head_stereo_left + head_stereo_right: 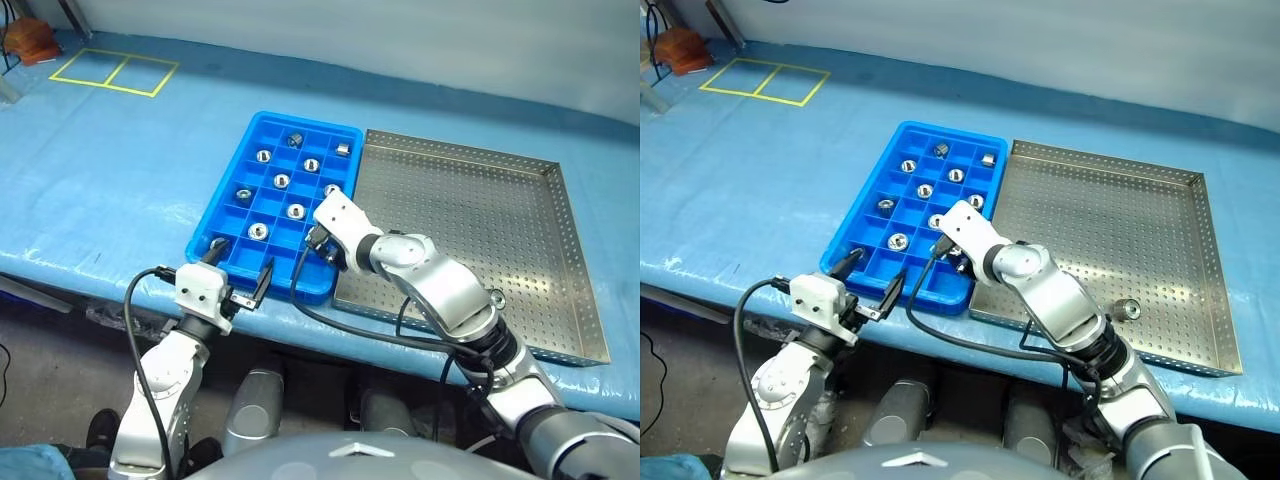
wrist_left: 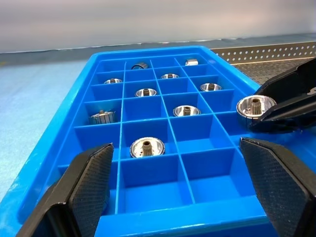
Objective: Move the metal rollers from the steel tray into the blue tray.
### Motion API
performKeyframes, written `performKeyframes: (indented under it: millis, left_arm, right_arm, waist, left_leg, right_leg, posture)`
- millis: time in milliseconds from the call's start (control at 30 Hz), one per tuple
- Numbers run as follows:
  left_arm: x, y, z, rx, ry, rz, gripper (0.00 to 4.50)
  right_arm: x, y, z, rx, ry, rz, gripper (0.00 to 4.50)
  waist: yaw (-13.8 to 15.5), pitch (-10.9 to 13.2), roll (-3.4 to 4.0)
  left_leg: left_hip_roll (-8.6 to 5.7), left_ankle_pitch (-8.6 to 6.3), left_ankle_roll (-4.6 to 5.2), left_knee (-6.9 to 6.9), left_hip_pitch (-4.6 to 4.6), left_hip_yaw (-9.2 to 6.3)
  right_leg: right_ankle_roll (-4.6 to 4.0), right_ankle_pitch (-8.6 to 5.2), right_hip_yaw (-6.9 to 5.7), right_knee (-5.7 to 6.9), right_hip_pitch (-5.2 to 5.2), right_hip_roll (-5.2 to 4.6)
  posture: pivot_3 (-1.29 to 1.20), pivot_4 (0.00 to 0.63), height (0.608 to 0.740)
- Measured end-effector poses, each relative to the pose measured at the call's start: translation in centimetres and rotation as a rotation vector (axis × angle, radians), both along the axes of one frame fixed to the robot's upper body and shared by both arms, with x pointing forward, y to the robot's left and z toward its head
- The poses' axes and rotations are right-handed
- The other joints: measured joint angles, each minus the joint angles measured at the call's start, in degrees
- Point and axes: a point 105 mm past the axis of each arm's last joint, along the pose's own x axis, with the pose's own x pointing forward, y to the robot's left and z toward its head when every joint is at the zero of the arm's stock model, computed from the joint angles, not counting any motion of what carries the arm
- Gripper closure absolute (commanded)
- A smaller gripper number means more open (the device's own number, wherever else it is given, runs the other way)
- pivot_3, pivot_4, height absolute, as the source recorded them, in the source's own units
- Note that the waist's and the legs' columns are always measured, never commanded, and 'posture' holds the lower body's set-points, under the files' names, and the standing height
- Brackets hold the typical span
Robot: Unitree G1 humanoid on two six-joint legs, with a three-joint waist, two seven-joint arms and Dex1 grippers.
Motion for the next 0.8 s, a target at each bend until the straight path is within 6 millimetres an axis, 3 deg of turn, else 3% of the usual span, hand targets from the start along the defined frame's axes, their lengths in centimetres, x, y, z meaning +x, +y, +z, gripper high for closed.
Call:
performKeyframes:
  millis: [133, 300, 400, 467, 600, 700, 800]
  left_arm:
    - [0.3, -0.1, -0.2, 0.000, 0.002, -0.011, 0.00]
    - [0.6, -0.3, 0.3, 0.012, -0.019, -0.033, 0.00]
    - [0.9, -0.4, 0.7, 0.020, -0.031, -0.041, 0.00]
    - [1.3, -0.5, 1.2, 0.024, -0.050, -0.049, 0.00]
    - [1.9, -1.2, 1.8, 0.033, -0.062, -0.095, 0.00]
    - [2.6, -2.1, 2.2, 0.036, -0.070, -0.143, 0.00]
    - [3.0, -2.9, 2.4, 0.034, -0.068, -0.192, 0.00]
  right_arm:
    - [-0.3, 0.5, -0.2, 0.025, 0.003, -0.003, 0.01]
    - [0.6, -0.5, 0.3, 0.078, -0.040, -0.111, 0.01]
    - [1.8, -3.9, 1.1, 0.124, -0.087, -0.288, 0.01]
    - [2.2, -7.4, 1.6, 0.140, -0.124, -0.446, 0.01]
    - [1.1, -12.8, 0.4, 0.064, -0.130, -0.641, 0.01]
    - [-0.6, -15.3, -0.8, 0.038, -0.102, -0.743, 0.01]
    - [-1.8, -16.3, -1.1, 0.051, -0.084, -0.802, 0.01]
  waist:
    - [-0.16, 0.00, 0.00]
    - [-0.20, 0.00, 0.00]
    - [-0.49, 0.00, 0.00]
    - [-0.76, 0.00, 0.00]
    - [-2.25, 0.00, 0.01]
    - [-3.80, 0.00, 0.01]
    - [-5.86, 0.00, 0.03]
  left_leg:
    - [0.01, 0.00, 0.00, 0.02, 0.00, 0.00]
    - [0.00, 0.00, -0.01, 0.05, -0.02, 0.01]
    - [-0.01, 0.00, -0.01, 0.04, -0.14, 0.02]
    - [-0.01, 0.00, -0.01, 0.02, -0.15, 0.02]
    - [-0.01, -0.01, -0.02, -0.04, -0.12, 0.04]
    - [0.01, -0.01, -0.01, -0.05, -0.08, 0.04]
    - [0.04, -0.01, -0.01, 0.02, -0.01, 0.08]
  right_leg:
    - [0.00, 0.00, -0.01, 0.03, -0.01, 0.00]
    - [0.01, 0.01, -0.01, -0.02, -0.07, 0.00]
    - [0.02, 0.01, 0.00, -0.02, -0.04, 0.00]
    - [0.01, 0.01, -0.01, -0.03, -0.02, 0.00]
    - [-0.01, 0.00, 0.01, -0.03, -0.02, 0.00]
    - [-0.04, -0.02, 0.02, 0.02, -0.01, 0.02]
    - [-0.02, -0.02, 0.04, 0.08, 0.02, 0.03]
  posture:
    - [0.25, 0.150, 0.740]
    - [0.22, 0.150, 0.740]
    - [0.18, 0.150, 0.740]
    - [0.15, 0.150, 0.740]
    - [0.08, 0.150, 0.740]
    - [0.03, 0.150, 0.740]
    - [0.00, 0.150, 0.740]
